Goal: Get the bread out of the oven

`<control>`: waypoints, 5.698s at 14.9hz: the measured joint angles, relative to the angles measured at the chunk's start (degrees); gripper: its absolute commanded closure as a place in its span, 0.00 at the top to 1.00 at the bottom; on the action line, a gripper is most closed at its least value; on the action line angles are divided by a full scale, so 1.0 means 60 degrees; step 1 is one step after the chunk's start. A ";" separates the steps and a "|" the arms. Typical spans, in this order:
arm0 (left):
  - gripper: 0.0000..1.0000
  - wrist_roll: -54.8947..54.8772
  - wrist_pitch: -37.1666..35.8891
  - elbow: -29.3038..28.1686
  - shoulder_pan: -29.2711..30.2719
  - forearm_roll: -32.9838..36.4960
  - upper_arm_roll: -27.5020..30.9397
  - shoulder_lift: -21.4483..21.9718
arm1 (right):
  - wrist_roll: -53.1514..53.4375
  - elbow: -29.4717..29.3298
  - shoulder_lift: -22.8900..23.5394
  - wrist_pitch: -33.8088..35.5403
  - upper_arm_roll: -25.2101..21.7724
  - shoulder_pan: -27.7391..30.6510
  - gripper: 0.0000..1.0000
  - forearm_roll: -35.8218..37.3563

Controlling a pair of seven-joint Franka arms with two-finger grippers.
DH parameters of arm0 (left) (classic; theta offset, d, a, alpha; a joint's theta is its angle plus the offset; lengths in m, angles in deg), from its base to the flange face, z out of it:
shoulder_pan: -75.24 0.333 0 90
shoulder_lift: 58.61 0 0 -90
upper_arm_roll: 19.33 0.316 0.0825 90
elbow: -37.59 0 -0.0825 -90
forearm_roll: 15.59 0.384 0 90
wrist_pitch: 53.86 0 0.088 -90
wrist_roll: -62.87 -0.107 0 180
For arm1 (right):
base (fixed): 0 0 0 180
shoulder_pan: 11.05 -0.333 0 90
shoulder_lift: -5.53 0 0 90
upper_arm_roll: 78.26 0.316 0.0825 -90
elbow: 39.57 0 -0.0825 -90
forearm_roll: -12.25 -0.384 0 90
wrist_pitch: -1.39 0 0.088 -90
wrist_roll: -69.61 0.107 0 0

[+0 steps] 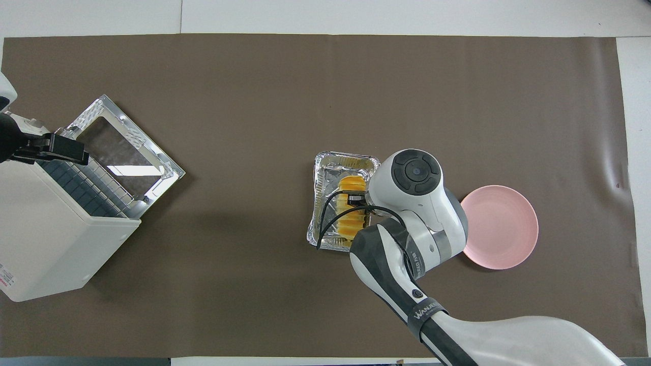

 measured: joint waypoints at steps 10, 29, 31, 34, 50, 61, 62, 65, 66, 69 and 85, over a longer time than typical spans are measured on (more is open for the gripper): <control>1.00 0.0006 -0.0135 0.0203 0.0053 -0.0035 -0.0143 -0.0116 | -0.1532 -0.1483 -0.0038 0.0946 -0.0082 0.1624 0.00 -0.0807; 1.00 0.0021 -0.0135 0.0219 0.0061 -0.0038 -0.0113 -0.0116 | -0.7712 -0.2926 0.1292 0.1974 -0.0225 0.5849 0.00 0.0006; 1.00 0.0021 -0.0135 0.0219 0.0061 -0.0038 -0.0113 -0.0116 | -0.7712 -0.2923 0.1298 0.1974 -0.0210 0.5848 0.00 0.0006; 1.00 0.0021 -0.0135 0.0219 0.0061 -0.0038 -0.0113 -0.0116 | -0.7712 -0.2918 0.1298 0.1925 -0.0191 0.5848 0.00 0.0005; 1.00 0.0022 -0.0135 0.0219 0.0061 -0.0038 -0.0113 -0.0116 | -0.7606 -0.3078 0.1266 0.1819 -0.0092 0.5521 1.00 0.0000; 1.00 0.0022 -0.0135 0.0220 0.0061 -0.0038 -0.0113 -0.0116 | -0.6651 -0.2427 0.1283 0.1058 -0.0114 0.5111 0.94 0.0000; 1.00 0.0022 -0.0135 0.0220 0.0061 -0.0038 -0.0113 -0.0116 | -0.6650 -0.2315 0.1282 0.0916 -0.0114 0.5112 0.89 0.0000; 1.00 0.0022 -0.0135 0.0220 0.0061 -0.0038 -0.0113 -0.0116 | -0.6650 -0.1937 0.1272 0.0490 -0.0115 0.5118 0.37 0.0000; 1.00 0.0022 -0.0135 0.0219 0.0061 -0.0038 -0.0113 -0.0116 | -0.6650 -0.1865 0.1257 0.0455 -0.0115 0.5121 0.13 0.0000; 1.00 0.0022 -0.0135 0.0220 0.0061 -0.0038 -0.0113 -0.0116 | -0.6699 -0.1834 0.1197 0.0460 -0.0117 0.5123 0.00 0.0007; 1.00 0.0024 -0.0135 0.0220 0.0072 -0.0038 -0.0109 -0.0116 | -0.6844 -0.2868 0.0378 0.2444 -0.0085 0.4891 0.98 0.0026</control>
